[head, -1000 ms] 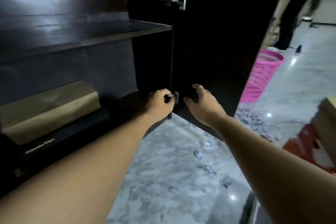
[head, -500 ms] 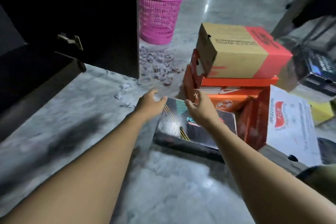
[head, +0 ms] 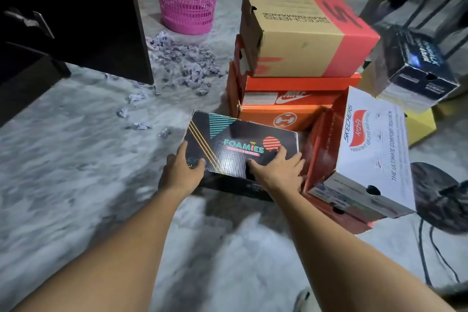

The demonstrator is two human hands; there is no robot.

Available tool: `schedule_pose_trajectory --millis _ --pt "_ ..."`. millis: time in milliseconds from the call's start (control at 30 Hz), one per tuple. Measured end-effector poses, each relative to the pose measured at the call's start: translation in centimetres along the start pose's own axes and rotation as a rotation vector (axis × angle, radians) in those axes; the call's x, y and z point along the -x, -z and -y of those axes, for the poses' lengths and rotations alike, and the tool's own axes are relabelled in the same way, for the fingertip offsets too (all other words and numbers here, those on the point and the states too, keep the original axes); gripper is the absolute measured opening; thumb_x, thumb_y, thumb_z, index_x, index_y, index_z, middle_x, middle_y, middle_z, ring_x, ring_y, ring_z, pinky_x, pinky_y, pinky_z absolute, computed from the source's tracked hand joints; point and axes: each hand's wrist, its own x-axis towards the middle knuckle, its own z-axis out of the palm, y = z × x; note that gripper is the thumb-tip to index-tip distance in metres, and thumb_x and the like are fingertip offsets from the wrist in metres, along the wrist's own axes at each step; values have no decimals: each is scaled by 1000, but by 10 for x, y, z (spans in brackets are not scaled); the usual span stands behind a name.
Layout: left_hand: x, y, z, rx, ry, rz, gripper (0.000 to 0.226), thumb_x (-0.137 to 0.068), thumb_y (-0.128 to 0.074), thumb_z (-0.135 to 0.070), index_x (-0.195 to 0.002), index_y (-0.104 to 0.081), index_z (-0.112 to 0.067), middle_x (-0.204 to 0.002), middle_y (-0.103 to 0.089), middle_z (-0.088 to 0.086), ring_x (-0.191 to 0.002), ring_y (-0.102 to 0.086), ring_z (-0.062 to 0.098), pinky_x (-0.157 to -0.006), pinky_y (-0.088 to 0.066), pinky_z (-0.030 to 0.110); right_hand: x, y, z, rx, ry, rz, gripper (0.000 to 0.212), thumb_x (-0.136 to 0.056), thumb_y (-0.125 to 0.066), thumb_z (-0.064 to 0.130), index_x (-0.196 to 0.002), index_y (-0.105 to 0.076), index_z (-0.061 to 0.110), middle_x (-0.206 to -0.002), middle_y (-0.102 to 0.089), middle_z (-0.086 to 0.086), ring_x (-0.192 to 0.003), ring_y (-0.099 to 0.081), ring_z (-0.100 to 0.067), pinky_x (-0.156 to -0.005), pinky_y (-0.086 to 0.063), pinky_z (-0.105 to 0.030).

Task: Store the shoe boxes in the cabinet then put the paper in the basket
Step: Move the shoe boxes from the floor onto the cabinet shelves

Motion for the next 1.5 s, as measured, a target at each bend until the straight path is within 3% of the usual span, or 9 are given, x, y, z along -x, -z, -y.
schedule_pose_trajectory --millis 167,300,433,633,767,1133,1333,1400,1500 --pt "2 3 1 -5 8 -27 71 -87 -60 -49 -149 -28 -34 -141 -43 8 -127 -47 31 -103 -42 40 -4 -2 3 -1 -61 31 109 -62 -64 82 -148 -26 28 -154 -22 -23 -142 -26 -40 -112 -29 -48" --pt "9 14 8 -65 54 -140 67 -85 -59 -54 -143 -33 -36 -133 -46 10 -120 -52 36 -97 -46 41 3 -9 4 -23 79 21 107 -61 -67 80 -149 -28 33 -151 -28 -18 -141 -28 -35 -112 -29 -44" --pt "11 38 33 -113 99 -299 64 -83 -58 -58 -139 -37 -35 -126 -51 13 -115 -55 39 -92 -46 44 17 -28 -3 -280 325 21 103 -68 -73 67 -151 -28 29 -155 -27 -11 -143 -29 -27 -116 -31 -40" --pt "13 48 47 -117 40 -328 65 -83 -58 -59 -139 -32 -37 -127 -57 7 -115 -55 36 -89 -47 45 27 -55 -30 -633 183 46 100 -76 -75 58 -154 -24 21 -155 -34 -7 -142 -33 -18 -117 -28 -33" --pt "9 45 51 -59 51 -269 76 -84 -57 -59 -149 -25 -38 -137 -56 8 -124 -51 35 -96 -45 42 28 -56 -32 -764 123 98 85 -82 -76 43 -151 -29 25 -129 -53 12 -107 -52 -4 -87 -32 -12" --pt "24 70 34 -127 -82 -433 82 -78 -66 -61 -148 -36 -32 -125 -62 13 -117 -55 35 -92 -47 40 21 -37 3 -734 327 54 95 -74 -81 51 -148 -27 28 -136 -56 8 -119 -56 -8 -93 -40 -24" --pt "26 143 39 -156 -76 -534 84 -73 -60 -72 -146 -33 -40 -123 -65 6 -114 -57 32 -89 -51 39 32 -28 68 -790 519 123 106 -62 -79 69 -147 -25 35 -139 -56 7 -124 -57 -10 -105 -46 -37" --pt "29 175 39 -167 -73 -588 81 -76 -63 -67 -146 -36 -37 -127 -63 5 -118 -55 31 -91 -49 40 42 -25 100 -821 571 153 107 -63 -81 66 -147 -26 32 -138 -56 7 -122 -57 -4 -104 -46 -30" --pt "37 223 36 -166 -75 -670 83 -74 -64 -69 -145 -41 -32 -129 -62 9 -119 -55 32 -92 -50 41 56 -16 151 -888 680 181 92 -70 -85 49 -143 -32 28 -130 -58 13 -109 -56 14 -89 -42 -4"
